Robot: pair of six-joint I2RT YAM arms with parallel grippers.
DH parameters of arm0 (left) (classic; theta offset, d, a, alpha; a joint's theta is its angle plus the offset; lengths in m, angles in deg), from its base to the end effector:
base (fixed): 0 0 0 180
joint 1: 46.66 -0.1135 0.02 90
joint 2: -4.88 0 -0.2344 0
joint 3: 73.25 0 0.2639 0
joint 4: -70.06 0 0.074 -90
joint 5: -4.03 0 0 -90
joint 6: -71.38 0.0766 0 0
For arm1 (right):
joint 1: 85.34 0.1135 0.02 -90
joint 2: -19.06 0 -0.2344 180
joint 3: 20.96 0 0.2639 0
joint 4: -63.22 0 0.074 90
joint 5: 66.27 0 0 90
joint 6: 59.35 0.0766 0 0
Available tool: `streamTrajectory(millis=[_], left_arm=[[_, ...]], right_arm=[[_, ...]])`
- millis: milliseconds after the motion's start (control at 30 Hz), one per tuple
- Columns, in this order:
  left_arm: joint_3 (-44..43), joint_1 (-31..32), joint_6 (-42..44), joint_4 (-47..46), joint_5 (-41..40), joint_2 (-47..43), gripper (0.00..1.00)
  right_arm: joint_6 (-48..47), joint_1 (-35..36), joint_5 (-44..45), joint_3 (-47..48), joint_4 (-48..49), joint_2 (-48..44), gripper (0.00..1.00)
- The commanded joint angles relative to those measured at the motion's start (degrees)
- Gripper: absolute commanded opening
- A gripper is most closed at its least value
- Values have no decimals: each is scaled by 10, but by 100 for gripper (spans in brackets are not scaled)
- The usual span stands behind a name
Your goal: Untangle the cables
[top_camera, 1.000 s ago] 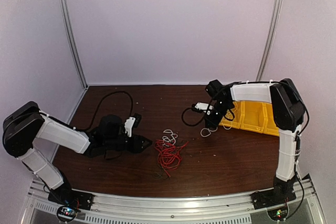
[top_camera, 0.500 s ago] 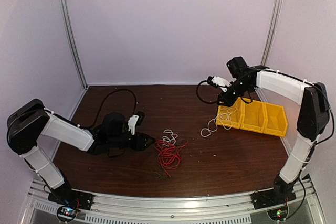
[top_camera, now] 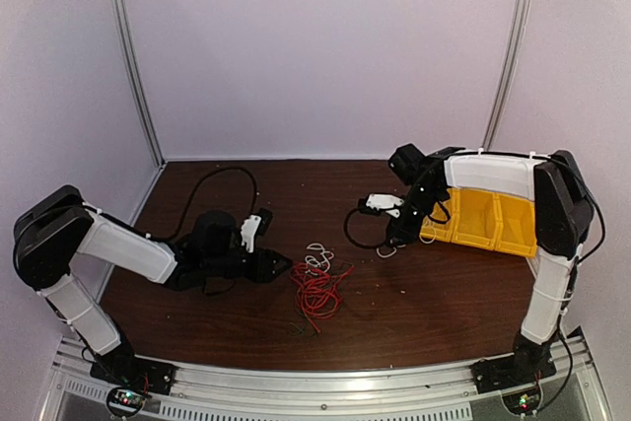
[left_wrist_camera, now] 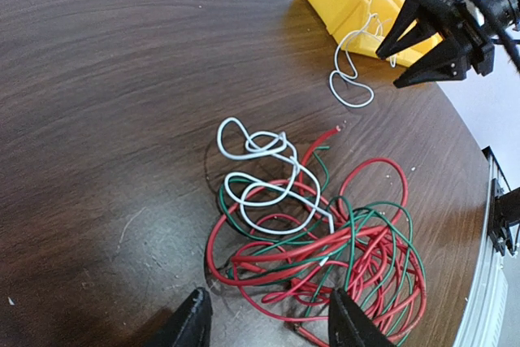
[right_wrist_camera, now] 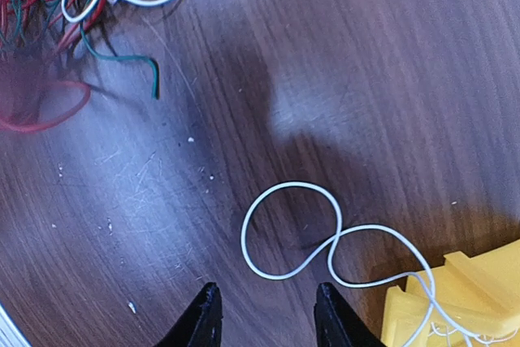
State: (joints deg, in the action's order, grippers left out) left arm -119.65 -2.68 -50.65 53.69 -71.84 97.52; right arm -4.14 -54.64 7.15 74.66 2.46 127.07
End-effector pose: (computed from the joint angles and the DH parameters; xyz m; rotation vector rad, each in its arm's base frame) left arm 0.2330 -0.2509 0.0832 0.3949 2.2215 -1.0219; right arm 0.3267 0.2194 0.1387 -1.5722 2.3326 0.3946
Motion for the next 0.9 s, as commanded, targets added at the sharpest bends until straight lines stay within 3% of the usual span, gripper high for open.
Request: streamTrajectory(millis=[0,433,667,767,867], left_arm=[[-2,2,6,-19,-3,-11,50],[-3,2,7,-23,-2,-5,50],[2,2,4,-29,-3,-4,50],[4,2,4,-29,-3,-5,50],[4,2,5,-27,-5,-7,50]], right_arm=[[-31,11,0,-12,-20,9,41],[-90,42,127,-54,37,28,44],[-102,49,161,-51,77,53,40],[-101,51,161,-49,93,66,36],[-97,52,163,-46,102,79,23]])
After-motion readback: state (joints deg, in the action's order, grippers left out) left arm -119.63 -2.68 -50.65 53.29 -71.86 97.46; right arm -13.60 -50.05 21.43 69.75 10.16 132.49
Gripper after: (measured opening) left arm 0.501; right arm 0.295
